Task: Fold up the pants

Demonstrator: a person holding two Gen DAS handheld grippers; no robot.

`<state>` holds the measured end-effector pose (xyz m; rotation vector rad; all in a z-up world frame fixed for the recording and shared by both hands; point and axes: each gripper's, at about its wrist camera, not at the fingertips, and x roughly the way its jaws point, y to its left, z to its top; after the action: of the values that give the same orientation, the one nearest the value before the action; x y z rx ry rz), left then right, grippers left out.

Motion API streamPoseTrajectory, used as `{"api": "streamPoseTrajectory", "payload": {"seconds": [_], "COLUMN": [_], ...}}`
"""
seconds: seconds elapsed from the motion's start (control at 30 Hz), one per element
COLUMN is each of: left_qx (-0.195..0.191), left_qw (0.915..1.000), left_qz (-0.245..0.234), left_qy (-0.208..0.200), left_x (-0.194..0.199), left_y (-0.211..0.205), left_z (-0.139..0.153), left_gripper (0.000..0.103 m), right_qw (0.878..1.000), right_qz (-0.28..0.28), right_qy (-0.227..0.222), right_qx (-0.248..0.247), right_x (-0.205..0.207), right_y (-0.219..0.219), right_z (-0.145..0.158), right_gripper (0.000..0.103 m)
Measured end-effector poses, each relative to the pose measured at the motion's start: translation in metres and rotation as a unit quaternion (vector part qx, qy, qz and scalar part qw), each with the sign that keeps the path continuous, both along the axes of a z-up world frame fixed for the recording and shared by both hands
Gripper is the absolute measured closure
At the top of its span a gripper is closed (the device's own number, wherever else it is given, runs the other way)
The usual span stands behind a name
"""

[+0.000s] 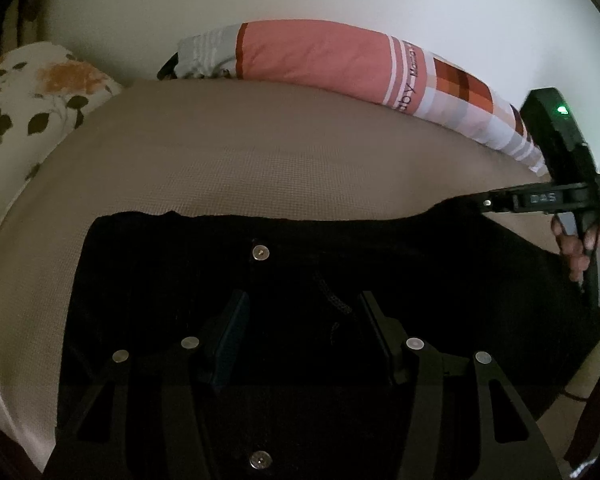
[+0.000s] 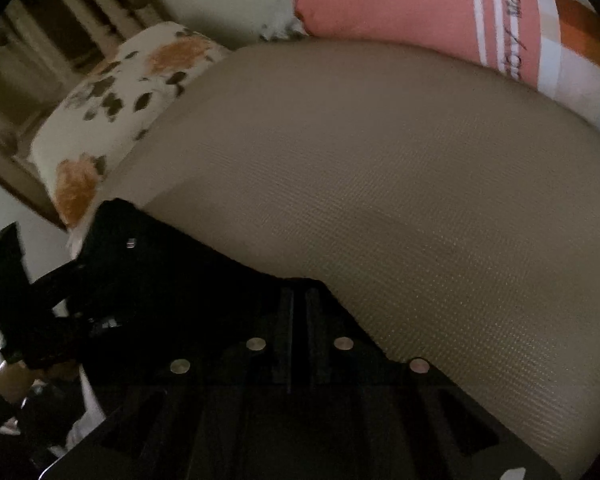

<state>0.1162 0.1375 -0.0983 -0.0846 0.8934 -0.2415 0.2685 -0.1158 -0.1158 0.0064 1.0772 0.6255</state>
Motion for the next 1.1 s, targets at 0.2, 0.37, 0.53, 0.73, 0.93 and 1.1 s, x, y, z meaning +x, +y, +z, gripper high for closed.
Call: {"api": "streamPoseTrajectory", "payload": {"seconds": [0.2, 0.37, 0.53, 0.73, 0.93, 1.1], "left_qx": [0.011, 0.015, 0.002, -0.007, 0.009, 0.026], "left_qw": [0.9998, 0.9964, 0.9905, 0.9843, 0.9865, 0.9851], "left_qz": [-0.007, -0.074, -0.133, -0.175, -0.163, -0.170], "left_qy": [-0.013, -0.041, -0.037, -0.017, 0.011, 0.010], "left_x": [0.002, 0.008, 0.020, 0.034, 0.059, 0.064], "left_y": [-0.019, -0.067, -0.120, -0.171, -0.186, -0.198], "left_z": [0.016, 0.029, 0.022, 0.007, -0.016, -0.019], "left_gripper": [0.047, 0.046, 0.046, 0.046, 0.046, 0.046], "right_qw": [0.998, 0.992, 0.977, 0.950, 0.936, 0.919], "right_qz": [-0.054, -0.111, -0.200, -0.302, -0.343, -0.385], "right_qy": [-0.011, -0.058, -0.064, -0.032, -0.031, -0.041], "right_qx": [0.011, 0.004, -0.043, -0.069, -0.077, -0.071], "right_x": [-0.006, -0.047, -0.102, -0.144, -0.153, -0.166], "right_y": [-0.005, -0.051, -0.128, -0.200, -0.240, -0.291], "right_z": [0.005, 0.043, 0.046, 0.016, -0.007, -0.009], "right_gripper": [0.086, 0.083, 0.078, 0.078, 0.084, 0.085]}}
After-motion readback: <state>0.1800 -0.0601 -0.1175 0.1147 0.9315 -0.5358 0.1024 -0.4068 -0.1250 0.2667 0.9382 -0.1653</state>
